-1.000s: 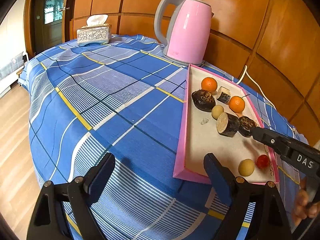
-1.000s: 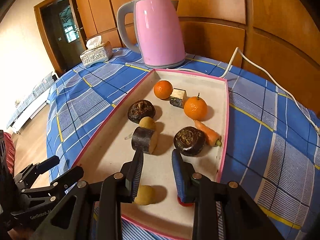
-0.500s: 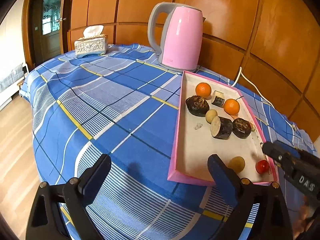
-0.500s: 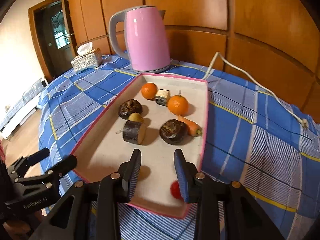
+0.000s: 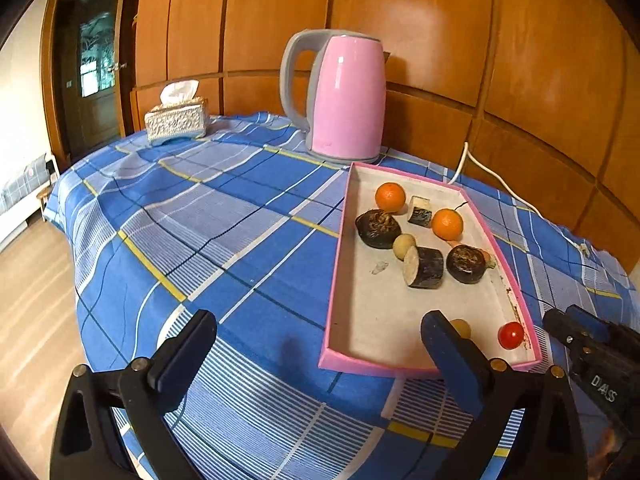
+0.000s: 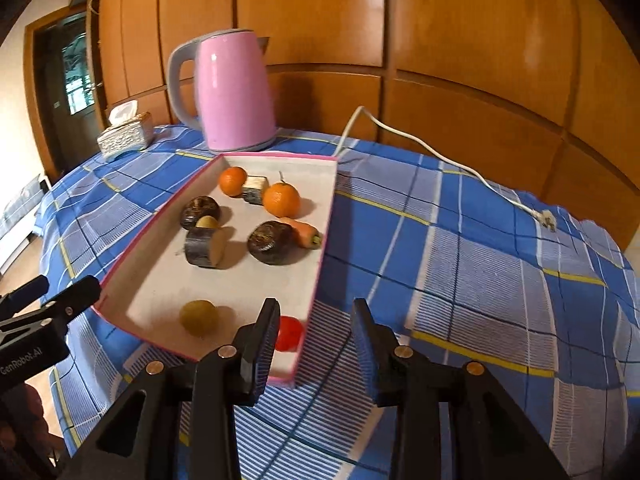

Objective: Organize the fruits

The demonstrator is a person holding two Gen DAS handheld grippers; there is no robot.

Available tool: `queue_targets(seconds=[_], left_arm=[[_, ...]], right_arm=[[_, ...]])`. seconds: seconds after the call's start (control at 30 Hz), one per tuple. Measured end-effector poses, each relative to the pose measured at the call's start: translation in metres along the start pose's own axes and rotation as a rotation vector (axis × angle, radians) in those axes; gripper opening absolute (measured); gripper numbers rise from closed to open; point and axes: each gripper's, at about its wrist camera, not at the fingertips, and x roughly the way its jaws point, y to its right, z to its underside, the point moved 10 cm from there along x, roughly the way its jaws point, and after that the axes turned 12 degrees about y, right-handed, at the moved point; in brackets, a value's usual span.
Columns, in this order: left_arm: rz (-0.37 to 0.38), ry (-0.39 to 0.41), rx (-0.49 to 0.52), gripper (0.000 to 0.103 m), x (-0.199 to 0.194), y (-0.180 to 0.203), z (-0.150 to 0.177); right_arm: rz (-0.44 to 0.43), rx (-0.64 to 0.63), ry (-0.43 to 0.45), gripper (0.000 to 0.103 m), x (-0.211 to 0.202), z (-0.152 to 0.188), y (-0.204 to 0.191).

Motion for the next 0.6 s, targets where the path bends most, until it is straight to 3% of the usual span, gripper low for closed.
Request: queue_targets(seconds=[0.6], left_arm=[[-0.032, 0.024, 0.007, 0.103, -0.0052, 0.0031, -0.0032]], right_arm=[[0.007, -0.004, -0.002, 0.037, -0.0070, 0.0032, 0.0008]])
